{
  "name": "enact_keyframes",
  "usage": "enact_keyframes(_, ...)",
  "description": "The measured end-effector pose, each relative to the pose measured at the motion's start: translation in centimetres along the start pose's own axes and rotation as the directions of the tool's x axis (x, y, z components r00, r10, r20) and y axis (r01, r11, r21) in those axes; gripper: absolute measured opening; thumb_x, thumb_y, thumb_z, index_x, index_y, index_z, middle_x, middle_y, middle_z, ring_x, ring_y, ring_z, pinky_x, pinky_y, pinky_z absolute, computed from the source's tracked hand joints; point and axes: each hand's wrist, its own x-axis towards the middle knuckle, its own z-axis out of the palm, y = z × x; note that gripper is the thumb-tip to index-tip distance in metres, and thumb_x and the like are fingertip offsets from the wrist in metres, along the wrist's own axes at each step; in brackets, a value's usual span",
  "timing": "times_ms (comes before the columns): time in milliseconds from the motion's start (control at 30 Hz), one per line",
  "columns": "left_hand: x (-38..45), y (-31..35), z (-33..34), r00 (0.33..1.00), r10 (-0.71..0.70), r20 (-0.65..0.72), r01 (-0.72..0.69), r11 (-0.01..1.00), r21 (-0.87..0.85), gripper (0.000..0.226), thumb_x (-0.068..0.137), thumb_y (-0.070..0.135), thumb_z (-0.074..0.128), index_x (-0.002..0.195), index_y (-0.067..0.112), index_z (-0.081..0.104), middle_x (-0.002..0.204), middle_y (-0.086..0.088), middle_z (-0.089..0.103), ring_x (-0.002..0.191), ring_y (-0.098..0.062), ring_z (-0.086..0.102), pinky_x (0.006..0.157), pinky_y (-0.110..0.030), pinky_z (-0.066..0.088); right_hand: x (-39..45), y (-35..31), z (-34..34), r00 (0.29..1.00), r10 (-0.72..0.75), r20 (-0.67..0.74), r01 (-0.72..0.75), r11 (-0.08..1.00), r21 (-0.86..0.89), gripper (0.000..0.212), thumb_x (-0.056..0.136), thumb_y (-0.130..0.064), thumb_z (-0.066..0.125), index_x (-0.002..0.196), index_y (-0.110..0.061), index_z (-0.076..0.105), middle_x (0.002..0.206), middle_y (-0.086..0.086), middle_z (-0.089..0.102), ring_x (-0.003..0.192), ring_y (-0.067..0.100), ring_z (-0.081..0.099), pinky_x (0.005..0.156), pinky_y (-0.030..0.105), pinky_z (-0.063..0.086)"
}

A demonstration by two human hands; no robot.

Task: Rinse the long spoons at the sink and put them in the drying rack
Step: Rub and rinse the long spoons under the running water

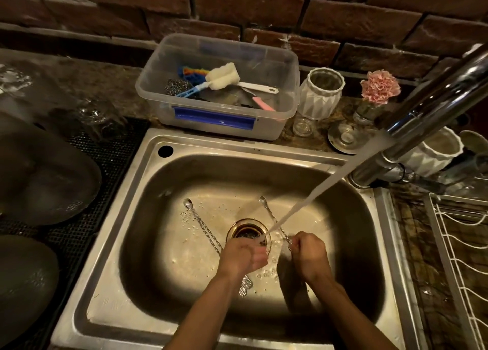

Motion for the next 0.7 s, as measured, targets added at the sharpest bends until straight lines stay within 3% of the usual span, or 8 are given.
enact_keyframes(167,0.1,1.2,-2.0,0.999,-0.031,-0.017,0.029,0.995,-0.098,0.025,0.099,-0.008,0.041,0.117,-0.007,0.059,0.107,-0.026,0.072,0.098,-0.037,0.073,0.085,-0.039,0.061,0.9,1.0,0.4,1.000,0.022,-0.007,-0.022,0.998,-0.057,0.014,0.093,-0.011,0.052,0.090,-0.008,0.065,0.094,0.013,0.066,0.079,0.020,0.053,0.068,0.018,0.031)
enact_keyframes(300,0.4,2.3,-3.9,0.997,-0.072,-0.037,0.064,0.984,-0.168,0.022,0.100,-0.002,0.045,0.115,-0.005,0.061,0.103,-0.020,0.074,0.091,-0.029,0.076,0.075,-0.032,0.063,0.4,0.5,0.2,1.000,0.008,0.008,-0.007,0.992,-0.130,0.013,0.093,-0.021,0.056,0.101,-0.011,0.059,0.101,0.008,0.061,0.092,0.025,0.059,0.075,0.029,0.043)
enact_keyframes(367,0.6,2.7,-4.9,0.995,-0.074,-0.066,0.061,0.980,-0.190,0.022,0.100,0.000,0.047,0.117,-0.005,0.061,0.103,-0.021,0.074,0.091,-0.029,0.075,0.072,-0.031,0.063,-0.3,-0.6,0.2,0.999,-0.047,-0.021,0.043,0.986,-0.160,0.014,0.092,-0.025,0.058,0.103,-0.016,0.058,0.098,0.001,0.055,0.089,0.019,0.056,0.073,0.025,0.043)
enact_keyframes(433,0.6,2.9,-6.0,0.992,-0.069,-0.105,0.045,0.975,-0.219,0.022,0.100,0.001,0.048,0.118,-0.006,0.060,0.104,-0.023,0.073,0.088,-0.029,0.074,0.071,-0.031,0.063,-0.9,-2.5,0.6,0.995,-0.099,0.031,0.099,0.995,0.008,0.011,0.090,-0.023,0.062,0.096,-0.015,0.064,0.088,-0.003,0.058,0.080,0.013,0.057,0.067,0.014,0.041)
enact_keyframes(500,0.5,3.0,-7.0,0.987,-0.060,-0.149,0.022,0.970,-0.244,0.023,0.099,0.003,0.051,0.117,-0.007,0.060,0.107,-0.025,0.071,0.087,-0.030,0.073,0.074,-0.032,0.062,-1.3,-5.1,1.5,0.972,-0.156,0.175,0.125,0.976,0.175,0.006,0.088,-0.016,0.064,0.085,-0.015,0.070,0.075,-0.007,0.065,0.070,0.003,0.061,0.059,0.004,0.042)
enact_keyframes(567,0.4,3.0,-8.0,0.980,-0.046,-0.192,-0.007,0.963,-0.270,0.025,0.099,0.002,0.050,0.119,-0.009,0.060,0.111,-0.028,0.070,0.096,-0.036,0.072,0.077,-0.033,0.059,-1.4,-7.4,3.1,0.939,-0.245,0.243,0.200,0.960,0.196,0.018,0.086,-0.009,0.062,0.074,-0.019,0.070,0.066,-0.013,0.063,0.062,-0.005,0.059,0.058,0.002,0.040)
enact_keyframes(633,0.4,3.1,-9.0,0.973,-0.034,-0.229,-0.039,0.951,-0.306,0.026,0.101,0.002,0.046,0.120,-0.010,0.058,0.113,-0.029,0.069,0.100,-0.038,0.069,0.078,-0.032,0.058,-1.4,-9.2,5.1,0.929,-0.269,0.255,0.224,0.956,0.191,0.015,0.085,-0.012,0.063,0.074,-0.020,0.069,0.065,-0.010,0.063,0.060,-0.002,0.055,0.061,0.008,0.040)
enact_keyframes(700,0.3,3.2,-9.8,0.968,-0.032,-0.247,-0.058,0.936,-0.348,0.026,0.102,0.004,0.043,0.119,-0.009,0.057,0.108,-0.026,0.069,0.091,-0.033,0.070,0.073,-0.030,0.060,-1.2,-10.5,6.8,0.934,-0.239,0.264,0.201,0.966,0.164,0.007,0.087,-0.019,0.067,0.087,-0.013,0.069,0.078,0.003,0.068,0.072,0.011,0.060,0.069,0.023,0.049)
